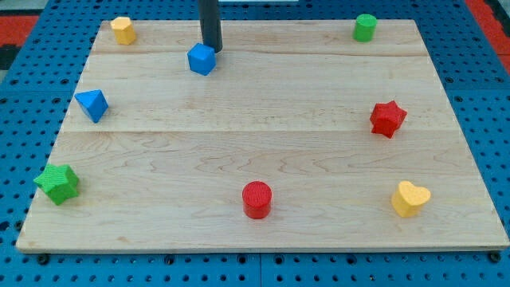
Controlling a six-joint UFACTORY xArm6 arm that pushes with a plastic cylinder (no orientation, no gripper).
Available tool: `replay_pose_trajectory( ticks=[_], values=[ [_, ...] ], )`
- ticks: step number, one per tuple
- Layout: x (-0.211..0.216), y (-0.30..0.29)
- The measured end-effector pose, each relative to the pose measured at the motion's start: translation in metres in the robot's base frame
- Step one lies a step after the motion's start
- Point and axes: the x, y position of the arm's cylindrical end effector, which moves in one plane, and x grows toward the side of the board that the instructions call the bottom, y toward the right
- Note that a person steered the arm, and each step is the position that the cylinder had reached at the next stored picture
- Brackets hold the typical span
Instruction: Push the blue cube to the right of the blue triangle
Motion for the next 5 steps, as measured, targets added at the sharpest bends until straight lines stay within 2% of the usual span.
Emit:
replay_pose_trajectory(
  ticks=[1,4,5],
  values=[
    [0.055,-0.012],
    [0.107,-0.099],
    [0.148,-0.101]
  ],
)
